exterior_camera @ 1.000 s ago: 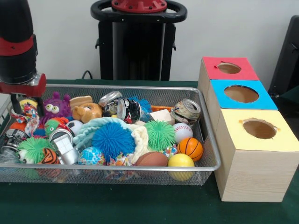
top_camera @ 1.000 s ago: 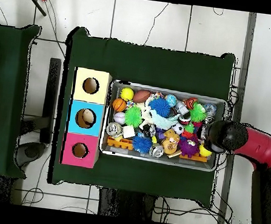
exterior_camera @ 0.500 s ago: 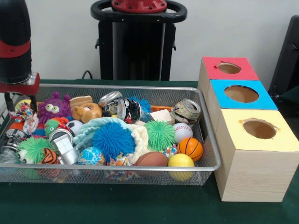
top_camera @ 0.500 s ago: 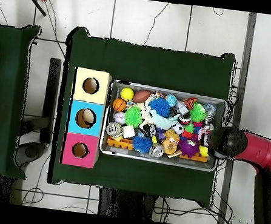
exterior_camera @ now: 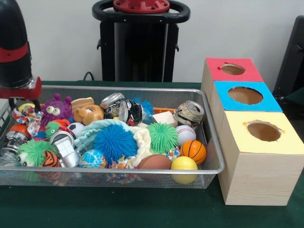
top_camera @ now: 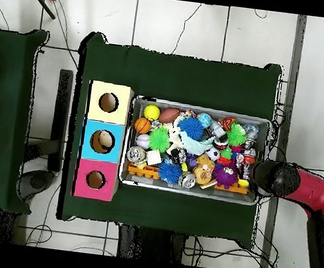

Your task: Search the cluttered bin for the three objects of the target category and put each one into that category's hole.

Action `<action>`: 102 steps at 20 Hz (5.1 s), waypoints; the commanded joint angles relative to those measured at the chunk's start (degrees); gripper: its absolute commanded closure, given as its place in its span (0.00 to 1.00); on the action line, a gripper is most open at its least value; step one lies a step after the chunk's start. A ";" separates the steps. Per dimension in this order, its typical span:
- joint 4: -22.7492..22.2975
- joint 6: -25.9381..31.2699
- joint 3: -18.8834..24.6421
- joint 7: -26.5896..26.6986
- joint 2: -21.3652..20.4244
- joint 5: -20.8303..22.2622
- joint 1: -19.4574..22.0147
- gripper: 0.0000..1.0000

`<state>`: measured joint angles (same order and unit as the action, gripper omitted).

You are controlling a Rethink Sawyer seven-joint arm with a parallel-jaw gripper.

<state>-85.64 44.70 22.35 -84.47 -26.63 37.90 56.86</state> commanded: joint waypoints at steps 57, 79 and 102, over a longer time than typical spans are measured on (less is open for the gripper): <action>-6.08 -0.72 1.38 -17.87 -9.56 -16.23 -20.53 1.00; 3.65 9.71 -9.79 -22.88 -14.42 -26.58 -42.37 1.00; 4.30 -3.97 -16.77 -27.61 -4.47 -28.45 -49.88 1.00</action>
<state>-81.85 44.26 7.81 -94.70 -37.41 11.01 9.27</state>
